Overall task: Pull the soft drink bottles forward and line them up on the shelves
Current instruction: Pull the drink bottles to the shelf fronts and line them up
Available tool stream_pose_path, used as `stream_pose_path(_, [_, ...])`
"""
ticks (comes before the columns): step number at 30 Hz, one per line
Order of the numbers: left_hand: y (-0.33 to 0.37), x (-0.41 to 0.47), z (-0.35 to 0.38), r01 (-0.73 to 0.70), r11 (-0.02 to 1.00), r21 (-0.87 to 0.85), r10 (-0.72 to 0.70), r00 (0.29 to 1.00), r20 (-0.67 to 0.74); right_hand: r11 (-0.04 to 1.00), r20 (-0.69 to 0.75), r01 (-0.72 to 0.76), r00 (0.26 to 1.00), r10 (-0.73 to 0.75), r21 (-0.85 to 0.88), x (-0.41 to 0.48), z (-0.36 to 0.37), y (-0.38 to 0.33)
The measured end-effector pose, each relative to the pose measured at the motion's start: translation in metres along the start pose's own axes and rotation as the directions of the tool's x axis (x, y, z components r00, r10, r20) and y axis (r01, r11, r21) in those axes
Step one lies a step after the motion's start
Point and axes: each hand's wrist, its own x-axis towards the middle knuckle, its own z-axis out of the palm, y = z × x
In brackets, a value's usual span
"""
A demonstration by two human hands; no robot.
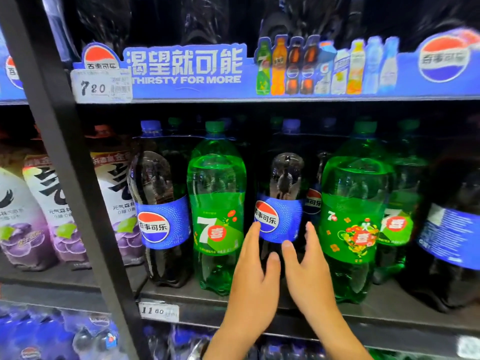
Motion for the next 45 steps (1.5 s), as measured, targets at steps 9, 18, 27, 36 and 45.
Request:
stream_pose_path(9, [-0.004, 0.036, 0.033, 0.172, 0.985, -0.030, -0.172, 0.985, -0.027, 0.973, 0.215, -0.165, 0.968, 0.128, 0.164, 0.001, -0.003, 0.009])
stream_pose_path(18, [-0.012, 0.027, 0.027, 0.165, 0.986, 0.007, -0.165, 0.986, -0.003, 0.944, 0.201, -0.179, 0.972, 0.126, 0.277, 0.003, 0.010, 0.005])
stream_pose_path(27, [-0.002, 0.006, 0.025, 0.180, 0.983, -0.045, -0.181, 0.983, -0.009, 0.932, 0.204, -0.163, 0.974, 0.099, 0.325, -0.005, -0.002, 0.002])
stream_pose_path(36, [-0.007, -0.030, 0.031, 0.058, 0.991, 0.119, -0.048, 0.995, -0.089, 0.925, 0.283, -0.156, 0.958, 0.056, 0.347, -0.007, -0.016, 0.015])
stream_pose_path(45, [-0.046, -0.048, 0.037, -0.077, 0.970, 0.229, 0.117, 0.979, -0.165, 0.985, 0.044, 0.008, 0.999, -0.015, 0.172, -0.033, -0.013, 0.030])
